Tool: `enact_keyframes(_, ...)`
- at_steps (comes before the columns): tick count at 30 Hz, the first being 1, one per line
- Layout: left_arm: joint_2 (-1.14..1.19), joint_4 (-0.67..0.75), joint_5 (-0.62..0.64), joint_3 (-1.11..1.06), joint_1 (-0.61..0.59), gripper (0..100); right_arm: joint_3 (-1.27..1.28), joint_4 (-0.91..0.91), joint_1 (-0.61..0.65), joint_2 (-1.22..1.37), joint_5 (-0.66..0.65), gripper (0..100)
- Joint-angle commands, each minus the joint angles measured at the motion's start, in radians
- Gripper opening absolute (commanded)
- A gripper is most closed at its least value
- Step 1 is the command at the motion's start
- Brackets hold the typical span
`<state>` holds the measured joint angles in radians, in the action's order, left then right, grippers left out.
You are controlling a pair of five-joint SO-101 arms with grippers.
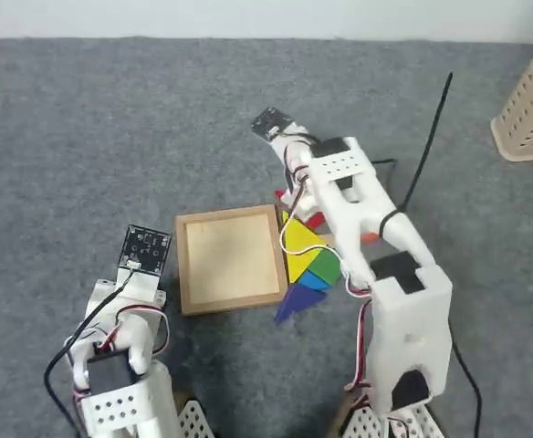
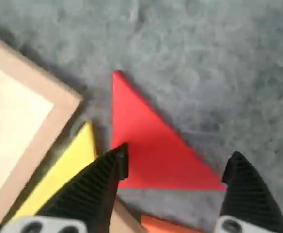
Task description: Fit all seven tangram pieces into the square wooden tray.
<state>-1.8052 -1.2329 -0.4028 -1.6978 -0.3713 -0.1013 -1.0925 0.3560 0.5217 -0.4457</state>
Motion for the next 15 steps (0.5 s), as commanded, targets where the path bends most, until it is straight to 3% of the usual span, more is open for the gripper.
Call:
enact_keyframes(1, -0.023, -0.003, 0.008, 0.013, -0.002, 12, -0.054, 0.019, -0.076, 0.022, 0.08, 25.6)
enact_keyframes(9, -0.023, -0.003, 0.008, 0.013, -0.002, 12, -0.124, 0.01, -0.134, 0.051, 0.262, 23.6)
enact_keyframes(12, -0.023, -0.003, 0.008, 0.013, -0.002, 12, -0.132, 0.008, -0.113, 0.022, 0.233, 23.6)
enact_keyframes(15, -0.023, -0.003, 0.008, 0.013, -0.002, 12, -0.133, -0.028, -0.079, -0.035, 0.124, 23.6)
